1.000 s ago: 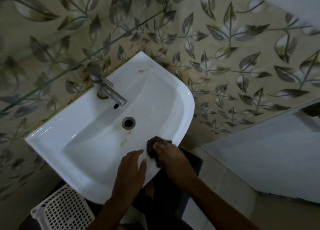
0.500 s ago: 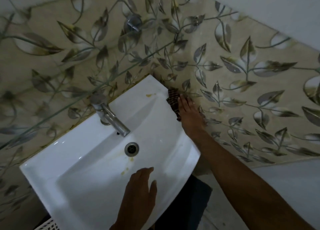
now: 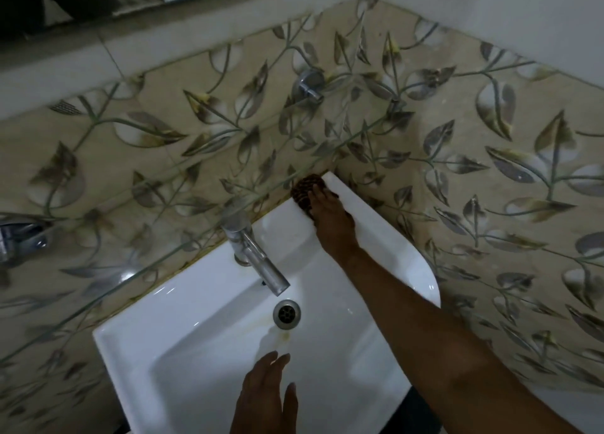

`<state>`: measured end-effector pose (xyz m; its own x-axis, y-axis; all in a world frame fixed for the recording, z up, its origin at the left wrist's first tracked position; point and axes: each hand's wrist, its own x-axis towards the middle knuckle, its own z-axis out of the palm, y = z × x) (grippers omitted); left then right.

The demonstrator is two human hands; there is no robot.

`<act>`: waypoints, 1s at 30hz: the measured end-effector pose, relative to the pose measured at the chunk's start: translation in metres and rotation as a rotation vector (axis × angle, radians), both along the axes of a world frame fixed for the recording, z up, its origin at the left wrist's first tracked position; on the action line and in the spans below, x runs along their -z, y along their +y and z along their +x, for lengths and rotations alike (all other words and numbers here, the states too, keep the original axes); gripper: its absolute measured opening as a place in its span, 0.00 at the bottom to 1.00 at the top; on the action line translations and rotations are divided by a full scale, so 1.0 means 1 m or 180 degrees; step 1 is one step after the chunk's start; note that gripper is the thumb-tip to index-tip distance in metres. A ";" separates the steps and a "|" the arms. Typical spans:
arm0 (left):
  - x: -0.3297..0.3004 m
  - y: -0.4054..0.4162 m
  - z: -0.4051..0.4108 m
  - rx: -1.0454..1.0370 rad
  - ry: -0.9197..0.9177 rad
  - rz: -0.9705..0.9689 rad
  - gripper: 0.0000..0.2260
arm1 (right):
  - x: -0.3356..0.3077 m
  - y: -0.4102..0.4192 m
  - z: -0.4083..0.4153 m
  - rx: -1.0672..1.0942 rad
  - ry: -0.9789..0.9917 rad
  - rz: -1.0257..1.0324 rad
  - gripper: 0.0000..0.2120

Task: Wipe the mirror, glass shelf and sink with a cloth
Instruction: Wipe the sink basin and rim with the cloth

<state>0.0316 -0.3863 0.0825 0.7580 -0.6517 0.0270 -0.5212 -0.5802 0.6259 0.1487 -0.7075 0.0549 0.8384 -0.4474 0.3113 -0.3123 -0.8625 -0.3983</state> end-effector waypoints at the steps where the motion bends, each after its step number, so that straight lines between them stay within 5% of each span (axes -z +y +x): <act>1: 0.002 0.001 0.001 -0.0033 -0.0017 -0.0025 0.19 | 0.002 0.016 0.000 -0.0120 -0.0158 0.0104 0.22; 5: 0.008 -0.003 0.011 -0.0098 0.0210 0.0350 0.22 | 0.011 0.077 -0.025 -0.1285 -0.0372 0.0236 0.21; 8: 0.006 -0.005 0.021 -0.0145 0.0186 0.0423 0.21 | 0.009 0.061 -0.025 -0.1796 -0.0277 -0.0341 0.22; 14: 0.008 0.012 0.025 -0.0429 0.0275 0.0403 0.20 | 0.001 -0.023 -0.012 0.0101 -0.0245 -0.0016 0.22; 20: 0.014 0.017 0.020 -0.0484 0.0440 0.0507 0.20 | -0.009 0.091 -0.016 -0.0882 -0.0551 0.0533 0.22; 23: 0.011 0.013 0.022 -0.0493 0.0440 0.0487 0.20 | 0.015 0.116 -0.045 -0.1059 -0.0412 0.0450 0.38; 26: 0.007 0.020 0.028 -0.0626 0.0393 0.0289 0.16 | 0.039 0.110 -0.066 -0.0870 -0.0042 0.0031 0.38; 30: 0.008 0.039 0.032 -0.0659 0.0237 0.0076 0.17 | 0.026 0.046 -0.053 0.0483 0.0135 -0.0401 0.29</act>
